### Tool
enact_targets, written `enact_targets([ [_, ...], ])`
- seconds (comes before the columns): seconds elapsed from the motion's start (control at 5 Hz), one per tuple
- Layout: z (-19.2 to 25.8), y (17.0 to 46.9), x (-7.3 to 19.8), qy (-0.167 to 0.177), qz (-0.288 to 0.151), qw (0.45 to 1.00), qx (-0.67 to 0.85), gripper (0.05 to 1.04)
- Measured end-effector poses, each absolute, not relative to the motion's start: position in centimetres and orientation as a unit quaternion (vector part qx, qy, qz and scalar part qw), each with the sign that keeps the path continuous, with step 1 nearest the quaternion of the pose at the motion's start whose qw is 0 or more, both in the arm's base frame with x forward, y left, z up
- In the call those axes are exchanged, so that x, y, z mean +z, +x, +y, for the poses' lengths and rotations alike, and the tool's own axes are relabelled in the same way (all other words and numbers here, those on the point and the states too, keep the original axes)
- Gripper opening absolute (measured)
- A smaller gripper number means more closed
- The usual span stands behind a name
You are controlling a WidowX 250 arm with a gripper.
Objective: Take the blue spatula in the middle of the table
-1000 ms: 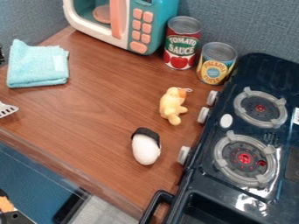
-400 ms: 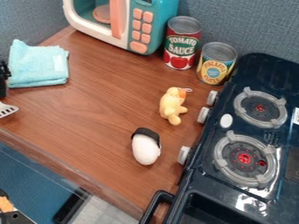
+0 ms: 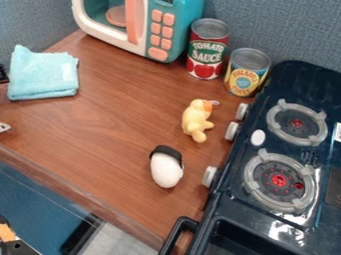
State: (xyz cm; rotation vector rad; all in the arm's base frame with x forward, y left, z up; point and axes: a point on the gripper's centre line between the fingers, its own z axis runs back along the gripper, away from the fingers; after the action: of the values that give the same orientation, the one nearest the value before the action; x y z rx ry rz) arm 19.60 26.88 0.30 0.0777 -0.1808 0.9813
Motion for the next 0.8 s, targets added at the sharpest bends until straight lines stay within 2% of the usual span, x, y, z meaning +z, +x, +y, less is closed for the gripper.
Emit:
enact_targets([
  [0.2,26.8,19.4,0.3,0.04,-0.086,0.875,0.474,0.313],
  [0.4,26.2,19.4,0.4,0.041,-0.083,0.878,0.471,0.313],
  [0.6,24.2,19.9,1.4,0.047,-0.056,0.893,0.444,0.313],
  [0.8,22.1,21.2,5.0,0.045,-0.086,0.896,0.434,0.313],
])
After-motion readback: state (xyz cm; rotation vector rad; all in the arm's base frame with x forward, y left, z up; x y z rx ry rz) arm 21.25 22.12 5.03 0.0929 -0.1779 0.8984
